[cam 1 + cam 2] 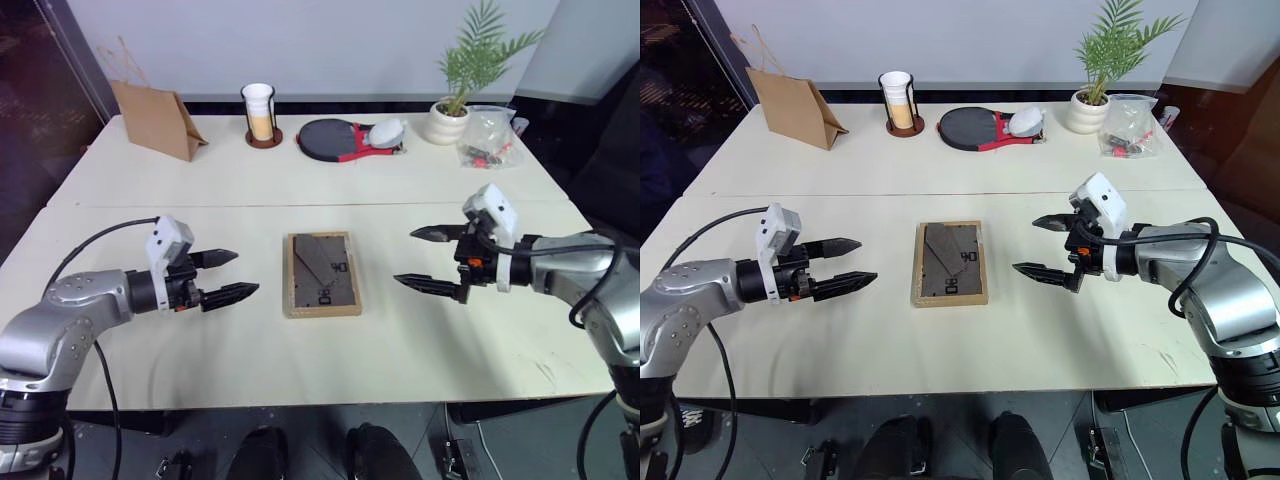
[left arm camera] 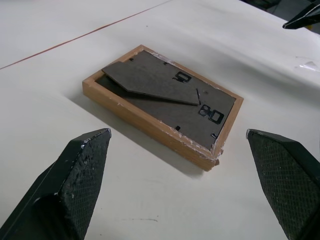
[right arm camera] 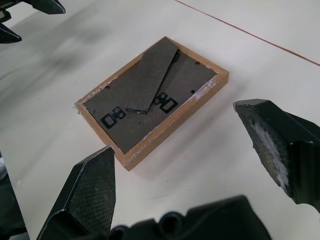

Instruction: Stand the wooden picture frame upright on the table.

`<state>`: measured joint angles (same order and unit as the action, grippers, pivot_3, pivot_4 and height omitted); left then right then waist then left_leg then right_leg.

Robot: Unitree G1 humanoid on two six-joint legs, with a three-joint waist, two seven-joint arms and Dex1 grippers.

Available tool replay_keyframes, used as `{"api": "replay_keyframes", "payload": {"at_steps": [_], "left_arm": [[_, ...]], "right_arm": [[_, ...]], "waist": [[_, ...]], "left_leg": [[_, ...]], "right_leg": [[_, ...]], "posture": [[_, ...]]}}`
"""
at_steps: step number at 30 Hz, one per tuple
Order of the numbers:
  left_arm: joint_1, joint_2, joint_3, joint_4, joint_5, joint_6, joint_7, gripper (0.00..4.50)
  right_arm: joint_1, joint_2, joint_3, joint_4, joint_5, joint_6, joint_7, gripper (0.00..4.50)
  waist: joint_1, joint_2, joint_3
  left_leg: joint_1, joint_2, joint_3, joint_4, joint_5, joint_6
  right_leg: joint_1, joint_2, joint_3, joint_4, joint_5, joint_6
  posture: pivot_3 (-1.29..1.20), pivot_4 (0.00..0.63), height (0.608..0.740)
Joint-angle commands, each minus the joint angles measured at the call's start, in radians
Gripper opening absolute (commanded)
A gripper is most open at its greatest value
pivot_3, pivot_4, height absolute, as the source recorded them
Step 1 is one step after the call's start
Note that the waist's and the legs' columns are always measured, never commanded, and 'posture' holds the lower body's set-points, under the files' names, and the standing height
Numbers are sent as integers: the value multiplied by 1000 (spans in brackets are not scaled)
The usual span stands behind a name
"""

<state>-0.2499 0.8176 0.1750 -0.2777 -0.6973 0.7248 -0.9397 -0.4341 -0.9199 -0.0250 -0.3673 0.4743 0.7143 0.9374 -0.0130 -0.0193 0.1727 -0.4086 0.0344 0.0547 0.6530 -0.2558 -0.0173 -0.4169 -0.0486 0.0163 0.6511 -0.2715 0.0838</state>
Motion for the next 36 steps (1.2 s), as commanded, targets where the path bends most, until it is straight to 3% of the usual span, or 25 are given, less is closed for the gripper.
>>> {"api": "replay_keyframes", "payload": {"at_steps": [1,10,14,17,24,29,36], "left_arm": [[-9,1,19,-14,3,-23,-1,4500],[-16,-10,16,-20,9,-23,19,4500],[-27,-35,-11,8,75,-65,67,4500],[-58,-81,-54,65,185,-128,154,3579],[-78,-213,-173,140,319,-197,246,32],[-65,-296,-239,216,386,-251,268,32],[-42,-346,-269,189,388,-207,259,32]], "right_arm": [[-20,10,-9,-11,-4,-15,-9,4455],[-44,30,14,15,-20,-27,-17,4455],[-63,55,59,76,-104,-55,-63,4455],[-90,106,95,136,-169,-65,-134,3558],[-97,257,208,230,-307,-94,-264,30],[-95,356,258,333,-394,-133,-347,30],[-60,443,313,315,-408,-123,-327,30]], "waist": [[0,0,0],[0,0,0],[0,0,0],[1,0,0],[1,0,0],[1,0,0],[-1,0,-1]], "left_leg": [[0,0,0,0,0,0],[0,0,0,0,0,0],[0,0,0,0,0,0],[0,-1,0,1,0,0],[0,-1,0,1,0,0],[0,-1,1,2,0,0],[-1,0,0,2,0,0]], "right_leg": [[0,0,0,0,0,0],[0,0,0,0,0,0],[0,0,0,0,0,0],[1,0,0,0,0,0],[0,0,0,0,0,0],[0,0,0,1,0,0],[0,0,0,2,0,0]], "posture": [[0,150,740],[0,150,740],[0,150,740],[0,150,740],[0,150,740],[0,150,740],[0,150,740]]}}
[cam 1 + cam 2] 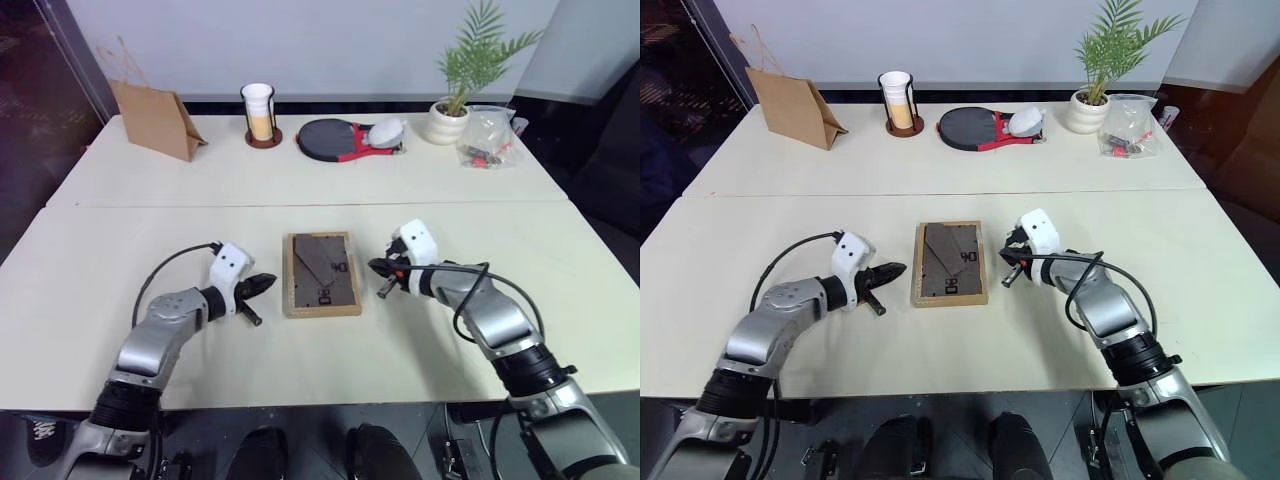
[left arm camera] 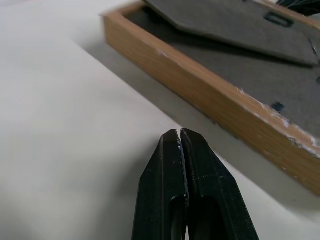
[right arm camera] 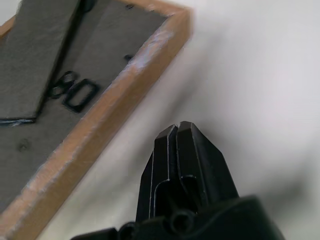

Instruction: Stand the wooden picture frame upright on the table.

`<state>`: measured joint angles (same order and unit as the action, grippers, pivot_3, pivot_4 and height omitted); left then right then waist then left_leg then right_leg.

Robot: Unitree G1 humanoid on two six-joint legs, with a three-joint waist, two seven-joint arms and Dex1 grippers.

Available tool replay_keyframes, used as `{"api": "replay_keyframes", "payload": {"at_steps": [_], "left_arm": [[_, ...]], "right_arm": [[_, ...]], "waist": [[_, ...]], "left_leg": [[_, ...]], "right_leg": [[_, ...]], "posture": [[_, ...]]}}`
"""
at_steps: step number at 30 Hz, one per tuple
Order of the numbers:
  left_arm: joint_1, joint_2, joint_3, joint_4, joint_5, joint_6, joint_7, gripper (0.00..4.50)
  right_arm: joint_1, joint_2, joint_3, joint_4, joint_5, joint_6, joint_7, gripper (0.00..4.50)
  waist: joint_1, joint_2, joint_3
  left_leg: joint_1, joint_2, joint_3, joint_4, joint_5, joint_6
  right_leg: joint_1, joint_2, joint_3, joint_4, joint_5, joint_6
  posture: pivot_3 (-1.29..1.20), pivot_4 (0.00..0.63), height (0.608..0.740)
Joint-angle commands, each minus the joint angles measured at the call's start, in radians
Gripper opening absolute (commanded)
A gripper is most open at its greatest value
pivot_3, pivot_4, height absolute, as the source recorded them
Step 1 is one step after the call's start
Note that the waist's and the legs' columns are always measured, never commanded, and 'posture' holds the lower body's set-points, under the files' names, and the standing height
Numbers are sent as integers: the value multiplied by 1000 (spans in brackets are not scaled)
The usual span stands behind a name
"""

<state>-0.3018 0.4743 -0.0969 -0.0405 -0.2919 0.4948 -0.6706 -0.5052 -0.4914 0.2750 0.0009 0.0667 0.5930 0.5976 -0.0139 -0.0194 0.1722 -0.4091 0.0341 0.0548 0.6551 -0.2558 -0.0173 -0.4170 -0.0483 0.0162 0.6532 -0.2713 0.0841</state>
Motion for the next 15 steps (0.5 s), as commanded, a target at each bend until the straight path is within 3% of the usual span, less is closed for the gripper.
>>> {"api": "replay_keyframes", "payload": {"at_steps": [1,15], "left_arm": [[15,-5,2,-60,-26,38,-16,32],[138,79,15,-261,-80,184,-68,32]], "right_arm": [[17,21,20,-62,-1,5,18,30],[94,37,54,-229,13,121,53,30]], "waist": [[0,0,0],[-3,0,-1]], "left_leg": [[0,0,0,0,0,0],[1,1,0,0,0,0]], "right_leg": [[0,0,0,0,0,0],[1,0,0,1,0,0]], "posture": [[0,150,740],[0,150,740]]}}
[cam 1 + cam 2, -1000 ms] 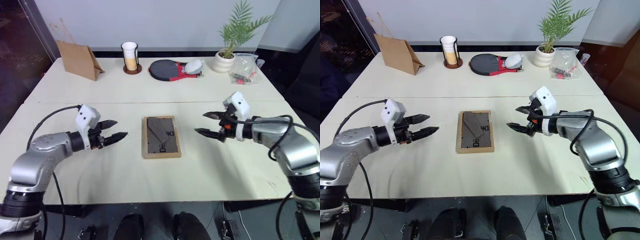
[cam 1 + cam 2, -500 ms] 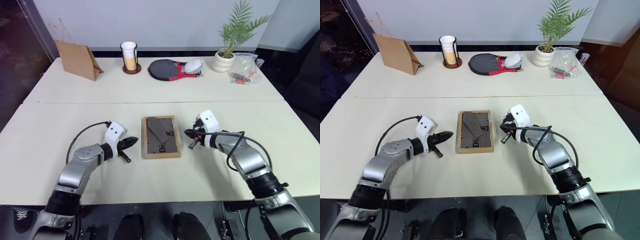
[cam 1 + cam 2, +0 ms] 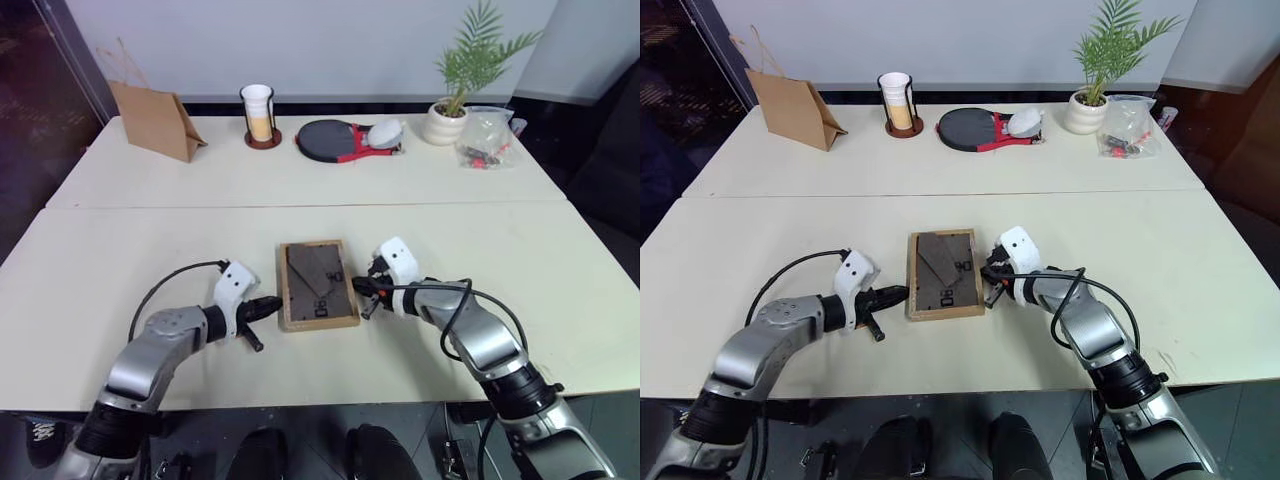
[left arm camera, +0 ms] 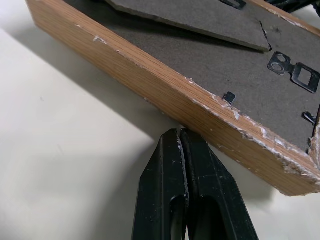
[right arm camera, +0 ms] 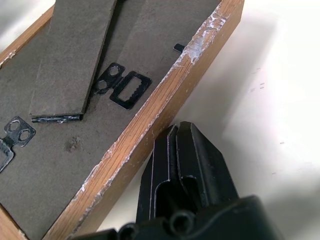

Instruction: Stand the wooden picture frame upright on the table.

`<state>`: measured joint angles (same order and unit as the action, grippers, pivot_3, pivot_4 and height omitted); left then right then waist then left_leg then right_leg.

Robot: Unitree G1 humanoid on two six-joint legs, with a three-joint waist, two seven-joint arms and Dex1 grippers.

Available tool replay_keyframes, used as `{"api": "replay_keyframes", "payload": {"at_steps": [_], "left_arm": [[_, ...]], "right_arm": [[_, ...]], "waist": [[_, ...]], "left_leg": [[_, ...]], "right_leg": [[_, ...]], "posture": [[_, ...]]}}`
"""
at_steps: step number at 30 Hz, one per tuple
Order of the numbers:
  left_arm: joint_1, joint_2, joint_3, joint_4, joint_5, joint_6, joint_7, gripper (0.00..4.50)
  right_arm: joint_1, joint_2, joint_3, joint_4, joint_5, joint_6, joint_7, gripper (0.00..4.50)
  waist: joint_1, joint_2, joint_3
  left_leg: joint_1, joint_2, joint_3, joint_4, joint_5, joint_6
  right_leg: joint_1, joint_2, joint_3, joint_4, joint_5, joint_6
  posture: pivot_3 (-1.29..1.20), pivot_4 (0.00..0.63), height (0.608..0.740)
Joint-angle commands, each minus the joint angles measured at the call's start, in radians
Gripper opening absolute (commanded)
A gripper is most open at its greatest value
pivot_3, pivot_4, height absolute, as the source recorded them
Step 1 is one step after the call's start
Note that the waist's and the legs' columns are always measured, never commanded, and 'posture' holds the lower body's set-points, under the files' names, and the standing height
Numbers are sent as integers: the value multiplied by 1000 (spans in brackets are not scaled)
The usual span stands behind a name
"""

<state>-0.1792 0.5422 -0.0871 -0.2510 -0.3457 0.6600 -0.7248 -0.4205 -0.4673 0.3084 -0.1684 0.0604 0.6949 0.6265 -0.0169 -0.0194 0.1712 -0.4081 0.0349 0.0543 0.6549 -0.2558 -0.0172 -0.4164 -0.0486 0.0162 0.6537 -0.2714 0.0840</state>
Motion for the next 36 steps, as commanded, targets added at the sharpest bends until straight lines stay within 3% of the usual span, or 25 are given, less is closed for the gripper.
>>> {"api": "replay_keyframes", "payload": {"at_steps": [1,8,9,12,18,23,26,36], "left_arm": [[21,16,9,-56,-27,24,-13,32],[4,54,121,-27,-107,82,-26,32],[-1,58,138,-32,-135,107,-35,270],[-24,58,234,-66,-360,305,-84,1306],[-97,-10,402,-2,-681,721,57,4317],[-171,-115,535,121,-755,945,239,4423],[-179,-130,545,155,-776,954,329,4423],[-202,-318,536,209,-743,954,560,4423]], "right_arm": [[12,12,20,-66,19,25,25,30],[25,-51,-14,-88,-11,22,28,30],[25,-64,-24,-94,-9,25,33,5],[25,-95,-50,-111,6,32,53,0],[30,-99,-32,-112,5,15,68,0],[35,-84,-15,-111,-1,14,61,0],[37,-79,-7,-127,7,28,66,0],[19,-49,47,-91,24,36,121,0]], "waist": [[0,0,0],[2,0,0],[3,0,0],[4,-1,0],[0,-1,0],[0,-1,0],[0,-1,0],[6,-3,-3]], "left_leg": [[0,0,0,0,0,0],[0,-1,0,0,0,0],[0,-1,0,0,0,0],[0,0,-1,0,0,0],[0,-1,-3,3,0,1],[0,-1,-5,5,-1,1],[0,-1,-5,6,-1,1],[3,-2,-6,7,-1,1]], "right_leg": [[0,0,0,0,0,0],[0,0,0,0,0,0],[0,0,0,0,0,0],[0,-1,-1,0,0,0],[3,0,-2,0,0,0],[3,1,-3,1,0,0],[4,1,-3,1,0,0],[9,-3,-3,0,0,0]], "posture": [[0,150,740],[0,150,740],[0,150,740],[0,150,740],[0,150,740],[0,150,740],[0,150,740],[0,150,740]]}}
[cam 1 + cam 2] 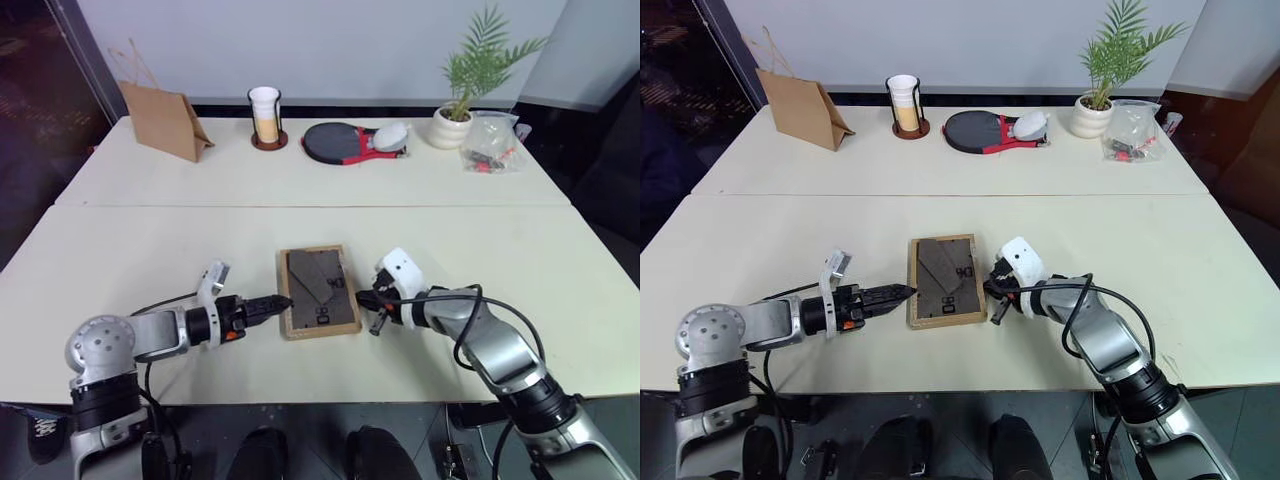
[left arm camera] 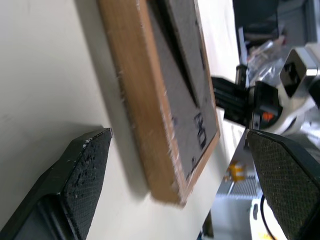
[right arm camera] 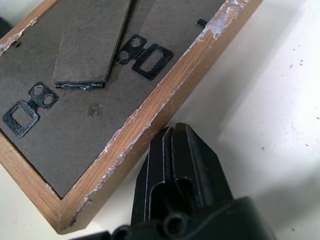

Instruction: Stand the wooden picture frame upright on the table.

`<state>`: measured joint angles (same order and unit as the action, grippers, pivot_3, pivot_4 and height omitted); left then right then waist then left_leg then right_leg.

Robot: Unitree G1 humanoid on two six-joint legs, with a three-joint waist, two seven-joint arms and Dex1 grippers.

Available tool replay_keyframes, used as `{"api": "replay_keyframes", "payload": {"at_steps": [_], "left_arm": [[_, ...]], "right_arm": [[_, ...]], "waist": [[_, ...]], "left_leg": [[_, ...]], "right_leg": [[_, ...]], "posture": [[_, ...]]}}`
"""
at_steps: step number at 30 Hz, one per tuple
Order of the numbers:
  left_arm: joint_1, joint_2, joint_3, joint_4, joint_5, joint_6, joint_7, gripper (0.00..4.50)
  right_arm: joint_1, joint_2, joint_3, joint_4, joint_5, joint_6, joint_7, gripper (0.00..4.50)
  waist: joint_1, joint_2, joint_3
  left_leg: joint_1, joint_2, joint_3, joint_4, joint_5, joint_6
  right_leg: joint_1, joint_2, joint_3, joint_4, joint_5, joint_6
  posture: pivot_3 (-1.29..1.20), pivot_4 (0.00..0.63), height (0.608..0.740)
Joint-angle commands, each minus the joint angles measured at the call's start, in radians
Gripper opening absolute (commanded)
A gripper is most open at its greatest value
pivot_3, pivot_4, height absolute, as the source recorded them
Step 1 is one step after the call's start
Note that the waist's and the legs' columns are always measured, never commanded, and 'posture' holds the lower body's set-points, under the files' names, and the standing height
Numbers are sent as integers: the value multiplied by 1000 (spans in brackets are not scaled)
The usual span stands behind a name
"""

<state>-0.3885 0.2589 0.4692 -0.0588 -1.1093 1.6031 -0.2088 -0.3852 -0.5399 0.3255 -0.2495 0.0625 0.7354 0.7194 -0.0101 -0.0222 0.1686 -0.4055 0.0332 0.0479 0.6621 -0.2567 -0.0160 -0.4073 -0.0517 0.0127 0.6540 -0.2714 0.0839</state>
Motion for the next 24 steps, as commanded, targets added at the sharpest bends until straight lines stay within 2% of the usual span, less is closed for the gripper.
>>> {"api": "replay_keyframes", "payload": {"at_steps": [1,9,12,17,18,24], "left_arm": [[8,-47,-21,24,23,11,57,4423],[41,-59,-26,25,-40,11,78,4423],[48,-46,-18,30,-59,11,73,3558],[32,-22,20,51,-136,11,59,1240],[34,-16,20,47,-159,11,57,1021],[40,4,41,18,-304,-1,56,1027]], "right_arm": [[-23,35,30,-9,32,-1,36,0],[-55,76,33,-7,45,7,53,0],[-55,69,34,-5,38,0,52,0],[-42,35,15,-7,37,-8,58,0],[-39,28,9,-8,37,-10,58,0],[-104,-28,-99,-3,52,-28,51,0]], "waist": [[-1,0,-1],[-1,0,-2],[-2,0,-2],[-1,0,-2],[-2,0,-2],[-4,0,-1]], "left_leg": [[1,0,0,0,0,0],[3,0,0,0,0,0],[2,0,0,0,-1,1],[-1,0,0,0,-1,1],[-1,0,0,0,-1,1],[-2,0,0,0,-1,1]], "right_leg": [[1,0,0,0,0,0],[3,0,0,0,0,-1],[3,-1,0,-1,0,-1],[-1,-1,0,-1,0,0],[-1,-1,0,-1,0,-1],[-2,-1,0,-1,0,-1]], "posture": [[0,150,740],[0,150,740],[0,150,740],[0,150,740],[0,150,740],[0,150,740]]}}
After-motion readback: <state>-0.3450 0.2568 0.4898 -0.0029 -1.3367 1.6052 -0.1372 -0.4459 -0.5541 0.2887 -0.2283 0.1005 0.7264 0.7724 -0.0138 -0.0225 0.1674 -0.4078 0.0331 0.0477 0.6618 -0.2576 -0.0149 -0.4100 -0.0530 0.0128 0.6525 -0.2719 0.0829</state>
